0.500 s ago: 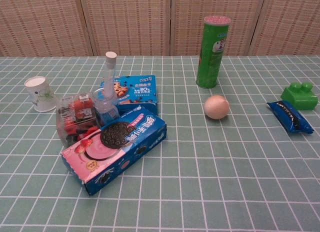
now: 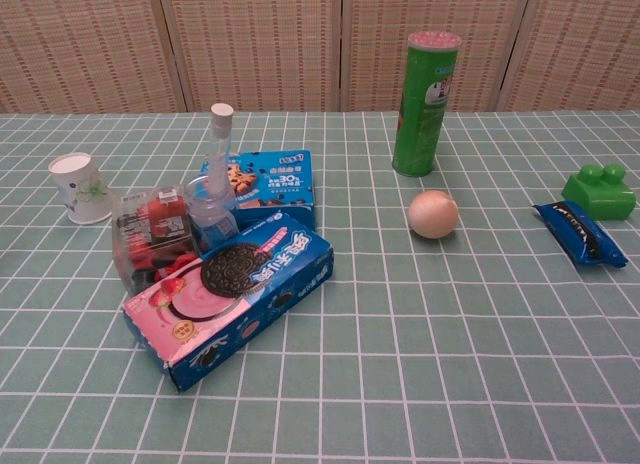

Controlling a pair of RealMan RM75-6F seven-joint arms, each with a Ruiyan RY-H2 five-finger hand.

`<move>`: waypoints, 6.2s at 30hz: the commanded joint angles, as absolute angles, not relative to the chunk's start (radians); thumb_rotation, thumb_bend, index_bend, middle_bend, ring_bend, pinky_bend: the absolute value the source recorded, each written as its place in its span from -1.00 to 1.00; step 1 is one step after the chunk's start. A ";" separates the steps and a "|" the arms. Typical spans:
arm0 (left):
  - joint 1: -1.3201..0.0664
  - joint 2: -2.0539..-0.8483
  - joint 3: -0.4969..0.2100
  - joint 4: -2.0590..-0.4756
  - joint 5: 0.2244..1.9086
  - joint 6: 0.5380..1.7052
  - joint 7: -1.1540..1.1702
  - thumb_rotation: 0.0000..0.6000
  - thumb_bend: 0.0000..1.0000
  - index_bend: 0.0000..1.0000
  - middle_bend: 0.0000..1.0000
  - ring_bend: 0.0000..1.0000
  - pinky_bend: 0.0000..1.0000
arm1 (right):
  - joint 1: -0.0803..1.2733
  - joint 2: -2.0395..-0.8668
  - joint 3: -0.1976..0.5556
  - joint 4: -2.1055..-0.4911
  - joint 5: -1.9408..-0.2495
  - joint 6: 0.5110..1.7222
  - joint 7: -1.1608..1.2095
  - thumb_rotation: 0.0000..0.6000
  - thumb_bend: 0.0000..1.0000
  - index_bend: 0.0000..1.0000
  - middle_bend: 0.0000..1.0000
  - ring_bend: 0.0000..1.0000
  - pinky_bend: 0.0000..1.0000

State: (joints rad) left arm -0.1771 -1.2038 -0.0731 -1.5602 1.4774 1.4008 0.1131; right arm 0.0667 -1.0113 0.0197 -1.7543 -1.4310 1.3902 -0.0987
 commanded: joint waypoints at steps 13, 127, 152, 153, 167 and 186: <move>-0.364 -1.231 -0.127 -1.575 1.510 1.217 -0.106 1.00 -0.48 -0.49 1.00 1.00 1.00 | 0.053 -0.987 0.011 -1.752 -1.473 1.414 -0.049 1.00 -0.73 -0.27 -0.44 -0.54 -0.31; -0.712 -1.587 -0.293 -1.485 1.073 0.951 -0.114 1.00 -0.35 0.44 1.00 1.00 1.00 | 0.052 -0.930 0.015 -1.736 -1.488 1.404 0.092 1.00 -0.73 -0.25 -0.42 -0.54 -0.31; -0.690 -1.506 -0.302 -1.653 1.109 1.019 -0.061 1.00 -0.07 0.41 1.00 1.00 1.00 | 0.054 -0.928 0.014 -1.735 -1.493 1.401 0.101 1.00 -0.73 -0.25 -0.42 -0.55 -0.31; -0.687 -1.493 -0.304 -1.678 1.104 1.031 -0.042 1.00 -0.07 0.41 1.00 1.00 1.00 | 0.054 -0.928 0.013 -1.735 -1.495 1.401 0.101 1.00 -0.73 -0.25 -0.42 -0.55 -0.31; -0.638 -1.307 -0.338 -2.006 1.029 1.165 0.151 1.00 -0.07 0.40 1.00 1.00 1.00 | 0.055 -0.932 0.006 -1.739 -1.505 1.398 0.087 1.00 -0.73 -0.25 -0.42 -0.54 -0.31; -0.562 -1.257 -0.252 -2.031 1.035 1.456 0.515 1.00 -0.07 0.44 1.00 1.00 1.00 | 0.053 -0.933 0.004 -1.742 -1.508 1.402 0.084 1.00 -0.73 -0.25 -0.42 -0.55 -0.31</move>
